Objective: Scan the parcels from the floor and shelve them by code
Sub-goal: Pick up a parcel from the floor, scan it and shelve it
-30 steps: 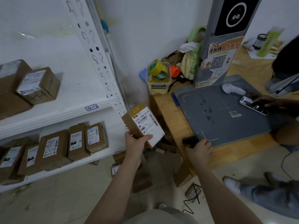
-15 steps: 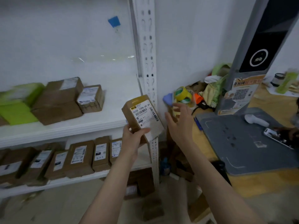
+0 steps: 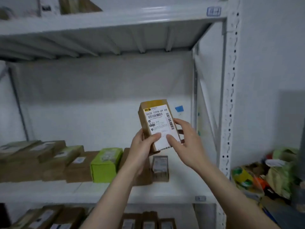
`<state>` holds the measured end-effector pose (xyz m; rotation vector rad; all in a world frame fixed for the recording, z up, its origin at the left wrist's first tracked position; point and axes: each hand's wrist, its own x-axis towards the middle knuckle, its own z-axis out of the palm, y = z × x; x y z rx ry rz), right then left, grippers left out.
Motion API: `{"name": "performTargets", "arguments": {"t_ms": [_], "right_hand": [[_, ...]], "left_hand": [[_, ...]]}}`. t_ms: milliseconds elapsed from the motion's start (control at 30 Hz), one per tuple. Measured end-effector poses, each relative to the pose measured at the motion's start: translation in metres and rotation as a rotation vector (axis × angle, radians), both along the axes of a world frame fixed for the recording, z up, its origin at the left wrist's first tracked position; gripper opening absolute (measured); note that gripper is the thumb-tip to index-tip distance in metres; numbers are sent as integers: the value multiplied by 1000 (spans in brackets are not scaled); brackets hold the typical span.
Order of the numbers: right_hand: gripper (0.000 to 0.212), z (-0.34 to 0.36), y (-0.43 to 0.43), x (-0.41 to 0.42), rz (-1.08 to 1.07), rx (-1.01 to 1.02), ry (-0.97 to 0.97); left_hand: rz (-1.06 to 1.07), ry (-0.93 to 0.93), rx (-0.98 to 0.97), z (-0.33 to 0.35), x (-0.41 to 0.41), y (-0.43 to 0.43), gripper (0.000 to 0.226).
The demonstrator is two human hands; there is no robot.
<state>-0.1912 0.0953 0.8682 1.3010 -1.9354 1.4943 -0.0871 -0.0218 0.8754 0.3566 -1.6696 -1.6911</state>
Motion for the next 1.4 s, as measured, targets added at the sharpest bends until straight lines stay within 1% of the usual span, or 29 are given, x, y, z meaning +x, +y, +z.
{"name": "performTargets", "arguments": {"t_ms": [167, 267, 400, 467, 567, 667, 767, 867, 967, 1033, 1100, 1233, 1400], "right_hand": [[54, 73, -32, 31, 31, -70, 113], [54, 120, -44, 45, 59, -109, 182], [54, 180, -58, 56, 93, -156, 240], [54, 213, -69, 56, 60, -150, 298], [54, 260, -83, 53, -52, -120, 373], [54, 307, -100, 43, -113, -106, 384], [52, 341, -115, 39, -154, -135, 418], [51, 364, -133, 34, -131, -197, 345], [47, 383, -154, 29, -93, -240, 239], [43, 392, -169, 25, -96, -244, 207], [42, 399, -184, 22, -111, -239, 192], [41, 412, -210, 20, -182, -234, 187], [41, 418, -230, 15, -316, -250, 161]], "left_hand": [[35, 57, -199, 80, 33, -30, 36], [64, 113, -272, 127, 45, -42, 35], [107, 167, -334, 184, 51, -55, 26], [161, 180, -387, 213, 47, -64, 27], [225, 163, -486, 250, 40, -69, 24], [330, 195, -545, 289, 28, -75, 22], [483, 217, -596, 321, 20, -85, 39], [528, 263, -593, 344, 11, -93, 45], [614, 298, -656, 361, 2, -109, 44], [657, 313, -714, 367, -1, -122, 41], [676, 293, -739, 372, -2, -136, 40], [715, 222, -788, 383, -4, -157, 47], [638, 128, -856, 400, -11, -185, 58]]}}
